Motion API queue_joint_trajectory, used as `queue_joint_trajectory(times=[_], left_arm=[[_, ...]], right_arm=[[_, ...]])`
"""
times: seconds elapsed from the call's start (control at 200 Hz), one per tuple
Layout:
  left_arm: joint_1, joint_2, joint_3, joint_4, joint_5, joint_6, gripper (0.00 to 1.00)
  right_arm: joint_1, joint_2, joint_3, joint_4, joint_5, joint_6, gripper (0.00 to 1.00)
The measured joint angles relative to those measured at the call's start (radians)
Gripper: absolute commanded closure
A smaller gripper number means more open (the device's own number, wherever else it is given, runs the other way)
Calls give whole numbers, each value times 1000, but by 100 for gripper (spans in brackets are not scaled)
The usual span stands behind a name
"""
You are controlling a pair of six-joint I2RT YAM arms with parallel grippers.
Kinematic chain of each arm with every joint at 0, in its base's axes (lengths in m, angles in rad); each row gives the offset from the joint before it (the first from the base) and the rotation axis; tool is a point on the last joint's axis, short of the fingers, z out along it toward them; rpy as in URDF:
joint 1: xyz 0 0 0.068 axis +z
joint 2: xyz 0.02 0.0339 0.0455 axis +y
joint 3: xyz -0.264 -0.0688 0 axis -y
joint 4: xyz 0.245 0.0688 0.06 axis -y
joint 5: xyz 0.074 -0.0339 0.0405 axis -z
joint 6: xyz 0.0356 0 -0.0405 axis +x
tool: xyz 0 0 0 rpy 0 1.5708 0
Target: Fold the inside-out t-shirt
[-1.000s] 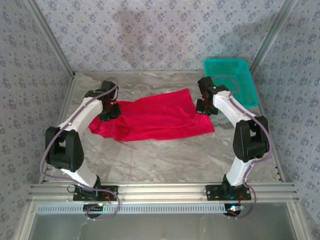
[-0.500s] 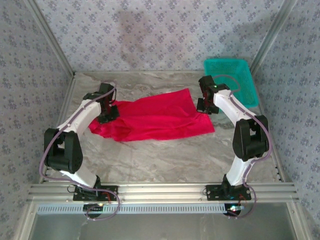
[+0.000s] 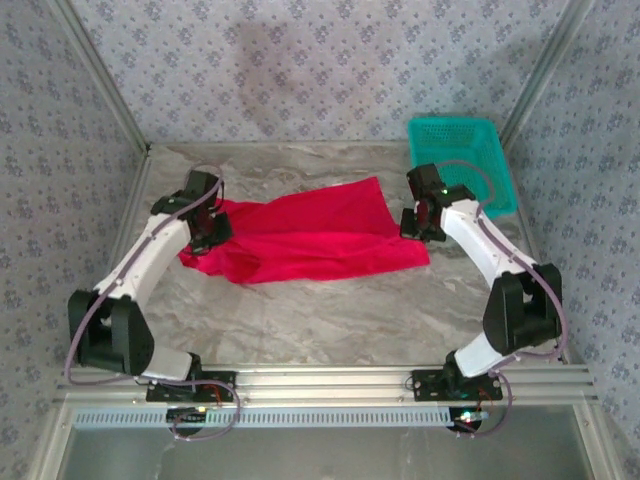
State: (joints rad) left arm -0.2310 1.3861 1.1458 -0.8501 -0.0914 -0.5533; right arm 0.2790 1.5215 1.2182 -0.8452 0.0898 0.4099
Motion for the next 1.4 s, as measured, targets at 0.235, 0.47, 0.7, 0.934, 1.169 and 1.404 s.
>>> queue_joint_trajectory(times=[0.235, 0.47, 0.7, 0.934, 1.169, 1.404], left_arm=[[-3, -303, -201, -94, 2, -63, 100], [-34, -562, -415, -120, 47, -200, 58], [-31, -391, -322, -42, -9, -225, 55], [12, 42, -159, 120, -37, -211, 58], [74, 260, -136, 192, -16, -200, 58], [105, 494, 79, 201, 33, -200, 58]], right_arm=[[56, -174, -247, -3, -18, 39, 100], [69, -247, -400, -1, -52, 95, 51], [105, -134, -177, 11, -51, 98, 46], [149, 306, 311, 122, -109, 66, 52], [126, 687, 570, 135, -211, 48, 56], [63, 681, 473, 170, -245, 49, 60]])
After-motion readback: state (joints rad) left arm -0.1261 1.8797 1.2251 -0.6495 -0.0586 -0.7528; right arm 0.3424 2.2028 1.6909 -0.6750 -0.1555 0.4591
